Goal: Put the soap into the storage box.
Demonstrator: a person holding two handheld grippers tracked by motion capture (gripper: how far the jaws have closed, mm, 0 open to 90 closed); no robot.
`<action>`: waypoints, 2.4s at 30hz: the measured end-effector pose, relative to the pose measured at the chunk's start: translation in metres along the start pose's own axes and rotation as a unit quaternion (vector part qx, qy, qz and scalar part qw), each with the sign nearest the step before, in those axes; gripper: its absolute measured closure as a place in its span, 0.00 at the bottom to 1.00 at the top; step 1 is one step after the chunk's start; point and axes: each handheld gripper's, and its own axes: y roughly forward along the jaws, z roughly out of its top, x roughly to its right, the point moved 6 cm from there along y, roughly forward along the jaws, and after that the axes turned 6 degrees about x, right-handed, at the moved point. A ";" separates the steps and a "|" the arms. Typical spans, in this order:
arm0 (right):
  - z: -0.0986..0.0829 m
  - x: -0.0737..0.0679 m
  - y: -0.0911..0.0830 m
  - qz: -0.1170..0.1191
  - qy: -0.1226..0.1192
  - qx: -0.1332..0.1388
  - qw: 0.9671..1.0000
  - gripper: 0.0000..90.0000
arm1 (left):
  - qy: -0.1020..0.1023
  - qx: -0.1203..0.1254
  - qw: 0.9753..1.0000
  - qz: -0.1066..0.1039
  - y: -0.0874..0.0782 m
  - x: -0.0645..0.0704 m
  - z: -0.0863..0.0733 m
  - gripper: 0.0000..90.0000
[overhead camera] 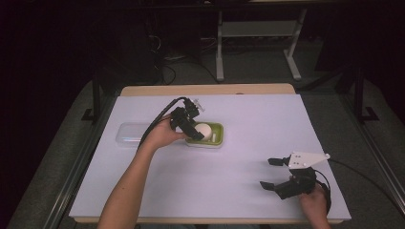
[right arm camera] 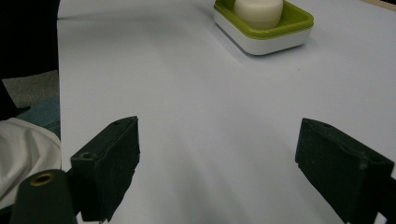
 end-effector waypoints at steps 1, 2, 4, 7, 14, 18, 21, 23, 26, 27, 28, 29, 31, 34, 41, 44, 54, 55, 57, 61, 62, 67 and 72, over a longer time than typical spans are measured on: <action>0.000 0.000 0.000 0.000 -0.001 -0.001 1.000 0.14 | 0.001 0.002 1.000 -0.001 -0.002 0.001 -0.001 0.26; 0.000 0.000 0.000 0.000 -0.001 -0.003 1.000 0.14 | 0.005 0.003 1.000 -0.001 -0.004 0.001 -0.002 0.26; -0.001 0.001 0.001 0.000 -0.001 -0.003 1.000 0.14 | 0.000 0.011 1.000 -0.001 -0.006 0.002 -0.004 0.26; 0.000 0.002 0.000 -0.002 0.004 -0.002 1.000 0.14 | 0.001 0.011 1.000 -0.001 -0.011 0.004 -0.009 0.25; 0.002 0.001 -0.001 -0.005 0.004 0.004 1.000 0.14 | 0.002 0.025 1.000 -0.003 -0.021 0.011 -0.018 0.25; 0.001 0.001 -0.001 -0.007 0.005 0.002 1.000 0.14 | 0.004 0.028 1.000 -0.005 -0.027 0.016 -0.024 0.25; 0.001 0.002 -0.002 -0.009 0.007 0.002 1.000 0.14 | 0.006 0.031 0.999 -0.005 -0.031 0.018 -0.031 0.25; 0.001 0.002 -0.003 -0.011 0.008 0.002 1.000 0.14 | 0.003 0.034 0.999 -0.003 -0.032 0.020 -0.035 0.25; 0.001 0.003 -0.004 -0.018 0.011 0.005 1.000 0.14 | 0.001 0.036 0.999 0.000 -0.035 0.020 -0.043 0.25; 0.001 0.003 -0.005 -0.019 0.011 0.006 1.000 0.14 | -0.002 0.040 0.999 0.001 -0.036 0.020 -0.045 0.25; 0.001 0.004 -0.005 -0.020 0.011 0.007 1.000 0.14 | 0.002 0.037 0.999 0.000 -0.038 0.019 -0.048 0.25; 0.001 0.005 -0.005 -0.022 0.012 0.007 1.000 0.14 | -0.002 0.040 0.999 0.001 -0.039 0.020 -0.051 0.25; 0.001 0.005 -0.005 -0.022 0.015 0.007 1.000 0.14 | -0.005 0.042 0.999 0.002 -0.042 0.021 -0.057 0.25; 0.000 0.005 -0.005 -0.024 0.014 0.005 1.000 0.14 | -0.005 0.043 0.999 0.003 -0.045 0.021 -0.064 0.25; -0.001 0.003 -0.003 -0.026 0.014 -0.001 1.000 0.14 | -0.003 0.054 0.999 0.006 -0.053 0.027 -0.077 0.25; -0.001 0.002 -0.002 -0.027 0.014 -0.005 1.000 0.14 | -0.007 0.059 0.998 0.007 -0.057 0.030 -0.082 0.25; -0.002 0.002 0.000 -0.028 0.016 -0.012 0.999 0.15 | -0.005 0.068 0.998 0.010 -0.066 0.038 -0.100 0.25; -0.003 0.003 -0.001 -0.028 0.016 -0.013 0.999 0.14 | -0.006 0.069 0.998 0.008 -0.066 0.039 -0.102 0.25; -0.004 0.003 0.000 -0.029 0.016 -0.013 0.999 0.14 | -0.004 0.069 0.998 0.009 -0.067 0.040 -0.105 0.25; -0.004 0.003 0.000 -0.030 0.016 -0.013 0.999 0.14 | -0.006 0.071 0.997 0.008 -0.068 0.043 -0.112 0.25; -0.004 0.003 0.000 -0.030 0.016 -0.015 0.999 0.14 | -0.008 0.072 0.997 0.007 -0.068 0.045 -0.114 0.25; -0.004 0.003 0.000 -0.031 0.015 -0.016 0.999 0.14 | -0.008 0.068 0.998 0.010 -0.069 0.049 -0.121 0.25; -0.004 0.003 0.000 -0.031 0.016 -0.015 0.999 0.14 | -0.012 0.074 0.997 0.010 -0.069 0.051 -0.127 0.25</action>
